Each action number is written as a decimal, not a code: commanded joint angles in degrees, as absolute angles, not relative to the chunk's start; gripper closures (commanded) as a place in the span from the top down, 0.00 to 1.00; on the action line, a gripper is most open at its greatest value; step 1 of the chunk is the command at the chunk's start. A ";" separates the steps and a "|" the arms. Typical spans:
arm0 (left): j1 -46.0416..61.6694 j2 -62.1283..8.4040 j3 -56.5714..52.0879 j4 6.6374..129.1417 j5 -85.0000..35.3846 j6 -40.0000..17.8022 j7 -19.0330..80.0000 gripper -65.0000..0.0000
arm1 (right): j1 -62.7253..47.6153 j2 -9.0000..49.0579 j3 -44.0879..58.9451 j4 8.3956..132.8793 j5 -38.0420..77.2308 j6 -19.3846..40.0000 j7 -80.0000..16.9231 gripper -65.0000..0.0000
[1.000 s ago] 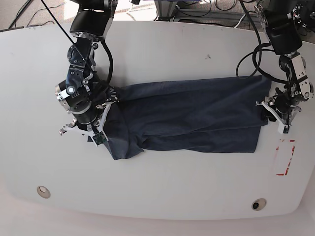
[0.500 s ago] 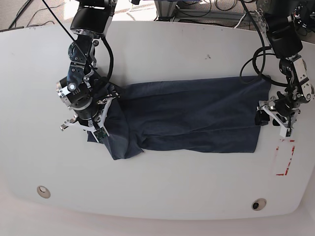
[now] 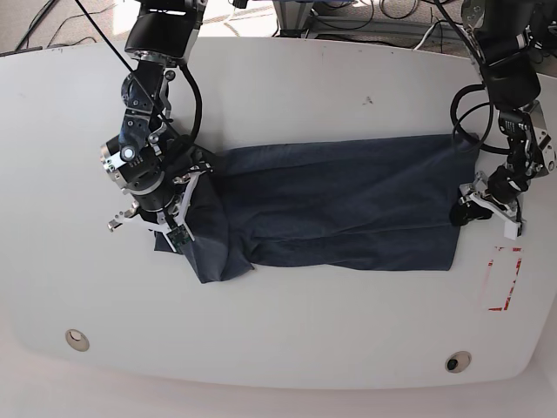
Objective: Layout the t-shirt on the table in an organized manner, then fold the t-shirt properly
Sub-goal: 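Grasp the shirt's hem edge with the left gripper, then pull the held hem away from the right gripper to stretch the shirt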
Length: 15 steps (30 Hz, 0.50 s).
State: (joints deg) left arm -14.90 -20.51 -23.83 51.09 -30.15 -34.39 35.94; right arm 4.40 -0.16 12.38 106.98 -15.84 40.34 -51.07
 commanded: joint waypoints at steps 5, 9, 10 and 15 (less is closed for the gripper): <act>-14.73 -22.46 -23.96 51.56 -31.78 -34.59 36.09 0.61 | 5.49 0.04 12.44 108.26 -15.52 40.00 -49.89 0.00; -14.46 -22.46 -23.96 51.56 -31.78 -34.68 37.32 0.61 | 5.41 0.04 12.44 108.35 -15.52 40.00 -49.89 0.00; -14.46 -22.46 -23.96 51.56 -31.78 -34.68 37.32 0.61 | 5.41 0.04 12.44 108.35 -15.52 40.00 -49.89 0.00; -14.55 -22.29 -23.69 51.56 -31.69 -36.79 37.85 0.61 | 5.32 0.04 12.44 109.14 -15.52 40.00 -49.89 0.00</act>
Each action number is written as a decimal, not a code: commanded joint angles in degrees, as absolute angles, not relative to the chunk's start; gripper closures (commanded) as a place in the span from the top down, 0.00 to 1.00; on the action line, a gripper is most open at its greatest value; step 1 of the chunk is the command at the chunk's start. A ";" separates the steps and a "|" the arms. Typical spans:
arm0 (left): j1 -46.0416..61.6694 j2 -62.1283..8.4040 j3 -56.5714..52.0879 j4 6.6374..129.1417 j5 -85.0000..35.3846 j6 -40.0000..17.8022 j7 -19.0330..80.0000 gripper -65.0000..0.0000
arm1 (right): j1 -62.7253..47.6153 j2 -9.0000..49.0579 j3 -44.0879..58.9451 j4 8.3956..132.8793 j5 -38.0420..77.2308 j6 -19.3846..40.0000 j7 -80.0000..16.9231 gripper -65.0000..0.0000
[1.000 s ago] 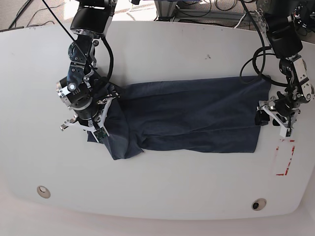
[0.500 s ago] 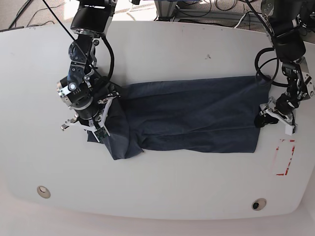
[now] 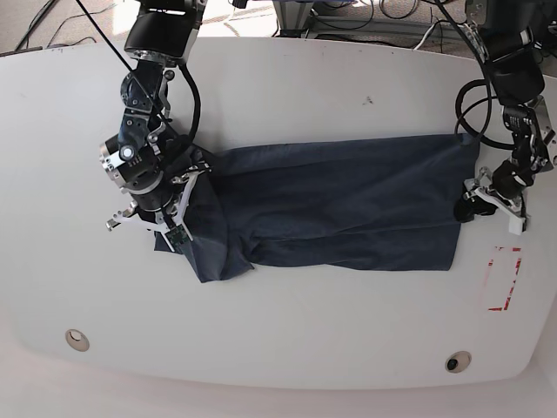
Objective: Layout the t-shirt on the table in an organized manner, then fold the t-shirt properly
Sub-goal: 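Pull the held hem away from the right gripper to stretch the shirt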
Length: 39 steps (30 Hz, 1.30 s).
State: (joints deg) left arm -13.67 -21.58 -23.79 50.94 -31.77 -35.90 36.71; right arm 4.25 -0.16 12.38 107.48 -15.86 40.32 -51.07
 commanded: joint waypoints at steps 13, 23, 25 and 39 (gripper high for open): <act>-15.34 -20.18 -23.34 51.74 -31.69 -37.49 39.25 0.61 | 5.32 0.04 12.35 109.14 -15.52 40.00 -49.89 0.00; -17.01 -20.09 -19.82 51.74 -31.78 -37.58 39.08 0.61 | 5.23 0.04 12.35 109.14 -15.52 40.00 -49.89 0.00; -17.01 -20.09 -20.09 51.82 -31.78 -37.58 39.08 0.61 | 5.23 -0.04 12.35 109.14 -15.52 40.00 -49.89 0.00; -16.84 -20.44 -22.11 51.82 -31.87 -37.58 39.16 0.61 | 5.23 -0.04 12.44 109.14 -15.52 40.00 -49.89 0.00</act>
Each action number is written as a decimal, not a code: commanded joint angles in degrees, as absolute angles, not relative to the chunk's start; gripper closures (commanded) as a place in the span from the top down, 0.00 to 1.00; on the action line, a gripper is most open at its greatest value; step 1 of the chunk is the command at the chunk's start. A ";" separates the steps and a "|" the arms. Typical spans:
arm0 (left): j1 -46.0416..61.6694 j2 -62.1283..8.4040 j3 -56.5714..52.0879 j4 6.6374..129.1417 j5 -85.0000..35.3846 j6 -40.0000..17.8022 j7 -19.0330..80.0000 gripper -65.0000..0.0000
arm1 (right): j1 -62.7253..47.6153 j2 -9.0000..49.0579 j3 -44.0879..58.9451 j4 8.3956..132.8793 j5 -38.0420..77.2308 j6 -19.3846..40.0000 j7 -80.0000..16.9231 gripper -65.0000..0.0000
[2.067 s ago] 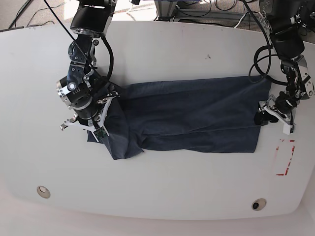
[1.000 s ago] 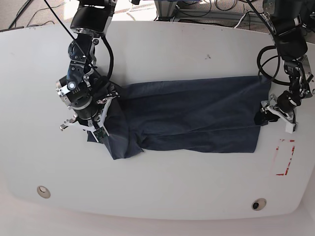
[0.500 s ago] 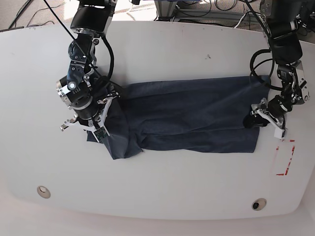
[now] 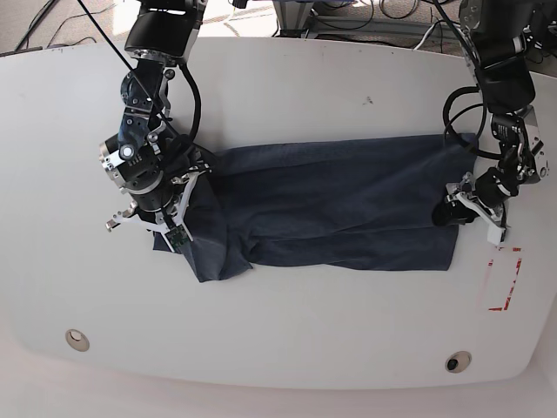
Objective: Layout the t-shirt on the table in an organized manner, then fold the t-shirt properly
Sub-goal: 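Pull the held hem away from the right gripper to stretch the shirt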
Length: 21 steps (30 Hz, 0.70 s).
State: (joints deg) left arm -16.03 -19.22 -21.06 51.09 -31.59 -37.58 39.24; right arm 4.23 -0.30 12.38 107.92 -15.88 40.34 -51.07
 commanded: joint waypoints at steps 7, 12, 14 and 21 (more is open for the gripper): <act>-16.66 -20.79 -23.16 51.82 -31.60 -37.49 39.16 0.61 | 5.23 -0.04 12.44 109.14 -15.52 40.00 -49.89 0.00; -16.48 -21.49 -23.08 51.91 -31.60 -37.49 39.16 0.61 | 5.23 -0.04 12.44 109.14 -15.52 40.00 -49.89 0.00; -16.48 -21.58 -22.90 51.91 -31.60 -37.49 39.16 0.60 | 5.23 -0.04 12.44 109.14 -15.52 40.00 -49.89 0.00; -16.48 -21.58 -22.90 51.91 -31.60 -37.14 39.16 0.33 | 5.23 -0.04 12.44 109.14 -15.52 40.00 -49.89 0.00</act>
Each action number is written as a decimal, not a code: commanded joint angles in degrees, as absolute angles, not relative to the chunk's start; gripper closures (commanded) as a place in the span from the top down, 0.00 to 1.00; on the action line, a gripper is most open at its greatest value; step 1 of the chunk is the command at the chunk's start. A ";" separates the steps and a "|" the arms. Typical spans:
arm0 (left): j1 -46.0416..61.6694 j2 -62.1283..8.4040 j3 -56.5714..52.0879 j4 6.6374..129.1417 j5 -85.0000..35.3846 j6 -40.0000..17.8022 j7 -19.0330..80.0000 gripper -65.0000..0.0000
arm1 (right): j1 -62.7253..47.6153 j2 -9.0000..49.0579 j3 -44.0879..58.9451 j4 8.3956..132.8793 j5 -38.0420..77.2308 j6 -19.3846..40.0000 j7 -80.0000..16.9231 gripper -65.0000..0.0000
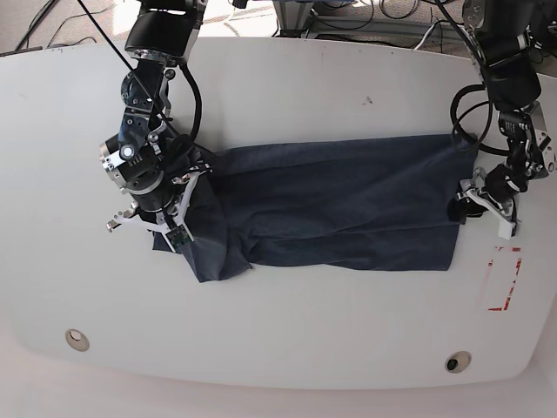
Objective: Layout the t-shirt on the table in an organized manner, then fold the t-shirt properly
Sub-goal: 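Pull the held hem away from the right gripper to stretch the shirt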
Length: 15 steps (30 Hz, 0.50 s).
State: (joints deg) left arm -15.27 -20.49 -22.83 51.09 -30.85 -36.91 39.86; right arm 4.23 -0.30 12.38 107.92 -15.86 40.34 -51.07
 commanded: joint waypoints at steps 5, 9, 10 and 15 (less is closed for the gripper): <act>-16.48 -21.67 -22.99 51.91 -31.60 -37.14 39.16 0.29 | 5.23 -0.13 12.44 109.14 -15.52 40.00 -49.89 0.00; -16.48 -21.67 -22.99 51.91 -31.60 -37.14 39.16 0.28 | 5.23 -0.13 12.44 109.14 -15.52 40.00 -49.89 0.00; -16.48 -21.67 -22.99 51.91 -31.60 -37.14 39.16 0.28 | 5.23 -0.13 12.44 109.14 -15.52 40.00 -49.89 0.00; -16.48 -21.67 -22.99 51.91 -31.60 -37.14 39.08 0.19 | 5.23 -0.13 12.44 109.14 -15.52 40.00 -49.89 0.00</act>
